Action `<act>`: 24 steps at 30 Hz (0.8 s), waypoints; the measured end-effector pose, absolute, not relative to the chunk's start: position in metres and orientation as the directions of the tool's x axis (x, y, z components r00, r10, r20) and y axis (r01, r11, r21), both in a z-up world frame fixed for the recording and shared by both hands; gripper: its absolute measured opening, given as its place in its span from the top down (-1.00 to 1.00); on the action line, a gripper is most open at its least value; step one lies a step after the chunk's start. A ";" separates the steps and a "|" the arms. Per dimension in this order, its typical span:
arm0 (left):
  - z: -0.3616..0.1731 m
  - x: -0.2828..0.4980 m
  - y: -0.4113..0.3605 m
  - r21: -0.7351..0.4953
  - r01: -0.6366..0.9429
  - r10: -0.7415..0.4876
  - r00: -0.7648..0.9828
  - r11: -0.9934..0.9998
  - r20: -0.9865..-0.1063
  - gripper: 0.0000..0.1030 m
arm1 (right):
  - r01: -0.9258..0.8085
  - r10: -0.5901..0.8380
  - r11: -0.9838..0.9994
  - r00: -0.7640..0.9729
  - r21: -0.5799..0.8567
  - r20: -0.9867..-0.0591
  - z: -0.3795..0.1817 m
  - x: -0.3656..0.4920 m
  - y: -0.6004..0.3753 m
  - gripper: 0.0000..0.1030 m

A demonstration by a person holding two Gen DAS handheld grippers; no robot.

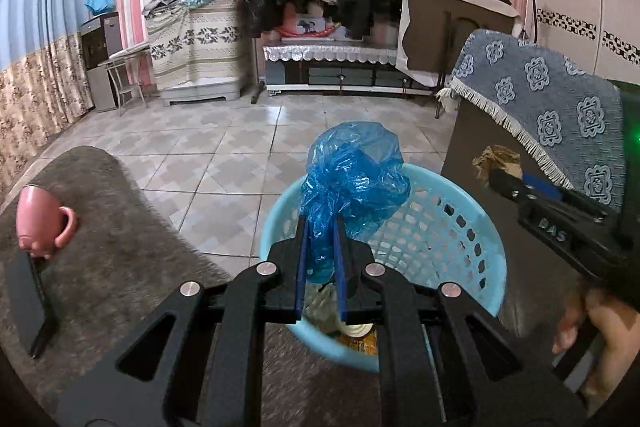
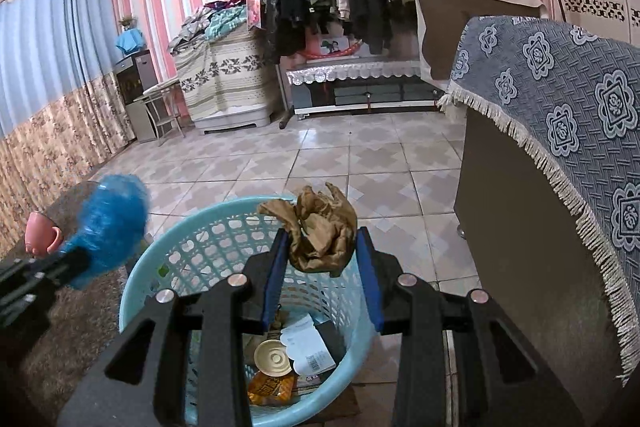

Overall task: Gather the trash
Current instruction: 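Carry the blue bag and brown cloth over the blue basket and open both tools, then move both tools back over the items on the rug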

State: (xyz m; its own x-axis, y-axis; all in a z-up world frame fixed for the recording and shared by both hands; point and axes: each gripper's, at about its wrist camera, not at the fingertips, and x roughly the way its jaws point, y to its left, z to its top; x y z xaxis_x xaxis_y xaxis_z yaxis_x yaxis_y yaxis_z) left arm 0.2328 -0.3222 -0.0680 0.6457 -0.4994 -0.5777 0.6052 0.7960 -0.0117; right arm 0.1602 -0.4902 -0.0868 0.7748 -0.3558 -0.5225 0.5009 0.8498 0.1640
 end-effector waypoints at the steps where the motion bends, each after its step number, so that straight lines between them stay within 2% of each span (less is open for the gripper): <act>1: -0.069 0.235 -0.325 -0.011 0.607 -0.499 0.643 0.795 -0.580 0.80 | 0.503 -0.357 0.849 0.773 0.164 -0.524 -0.087 0.161 -0.491 0.32; 8: -0.083 0.250 -0.351 0.034 0.629 -0.495 0.642 0.777 -0.586 0.74 | 0.524 -0.374 0.835 0.763 0.166 -0.528 -0.087 0.164 -0.490 0.32; 11: -0.086 0.254 -0.351 0.054 0.618 -0.480 0.661 0.785 -0.577 0.31 | 0.517 -0.372 0.843 0.761 0.151 -0.531 -0.086 0.167 -0.485 0.32; 13: -0.085 0.255 -0.346 0.056 0.589 -0.464 0.688 0.806 -0.559 -0.38 | 0.512 -0.366 0.846 0.762 0.150 -0.534 -0.088 0.169 -0.483 0.32; 15: -0.082 0.258 -0.334 0.058 0.555 -0.442 0.718 0.830 -0.537 -0.50 | 0.510 -0.364 0.846 0.763 0.153 -0.534 -0.088 0.170 -0.481 0.32; 24: -0.069 0.275 -0.274 0.018 0.437 -0.367 0.778 0.899 -0.510 -0.78 | 0.477 -0.356 0.872 0.771 0.110 -0.527 -0.088 0.187 -0.461 0.27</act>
